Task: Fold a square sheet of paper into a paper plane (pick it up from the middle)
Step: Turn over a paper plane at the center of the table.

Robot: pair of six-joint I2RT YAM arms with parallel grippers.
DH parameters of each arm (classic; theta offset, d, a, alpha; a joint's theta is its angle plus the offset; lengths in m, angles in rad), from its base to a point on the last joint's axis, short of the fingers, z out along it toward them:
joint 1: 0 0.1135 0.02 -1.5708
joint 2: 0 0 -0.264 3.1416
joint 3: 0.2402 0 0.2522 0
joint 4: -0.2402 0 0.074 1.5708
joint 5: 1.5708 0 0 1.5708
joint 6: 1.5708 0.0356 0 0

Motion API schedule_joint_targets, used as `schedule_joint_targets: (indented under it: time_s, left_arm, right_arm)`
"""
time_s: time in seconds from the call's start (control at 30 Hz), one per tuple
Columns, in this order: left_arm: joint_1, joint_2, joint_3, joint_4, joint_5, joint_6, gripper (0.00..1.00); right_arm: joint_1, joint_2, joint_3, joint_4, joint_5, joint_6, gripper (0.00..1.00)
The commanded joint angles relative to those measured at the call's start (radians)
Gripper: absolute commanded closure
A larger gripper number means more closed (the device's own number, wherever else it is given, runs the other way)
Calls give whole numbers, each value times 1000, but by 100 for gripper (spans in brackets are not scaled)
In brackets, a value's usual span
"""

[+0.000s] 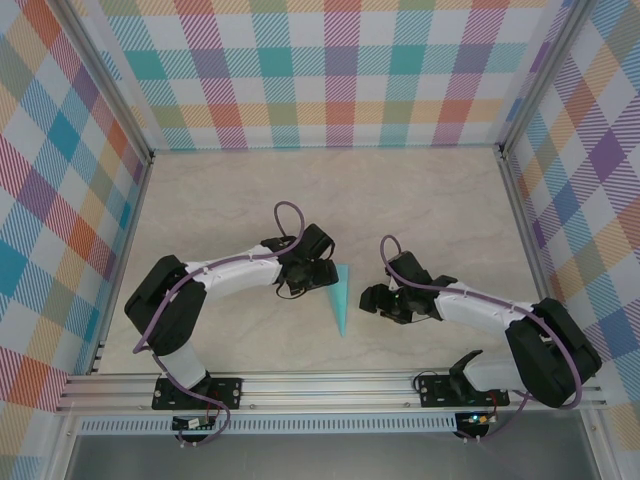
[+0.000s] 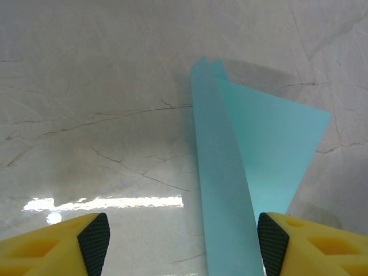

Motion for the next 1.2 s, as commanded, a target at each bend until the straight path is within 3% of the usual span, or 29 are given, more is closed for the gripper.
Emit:
schedule_joint_targets:
  time_s: [0.0, 0.33, 0.6, 0.97, 1.17]
  left_arm:
    - [21, -13, -25, 13, 22, -26, 28]
    - [22, -29, -35, 34, 29, -33, 28]
    - [20, -20, -41, 70, 66, -20, 30]
    - [21, -83, -106, 71, 34, -11, 71]
    - [21, -116, -128, 58, 8, 5, 74]
  right_arm:
    - [2, 37, 23, 50, -44, -13, 37]
    - [2, -12, 33, 29, -10, -9, 37]
    - [2, 28, 87, 51, -67, -17, 37]
    - [21, 168, 170, 106, -160, -28, 44]
    - [58, 254, 228, 104, -182, -47, 47]
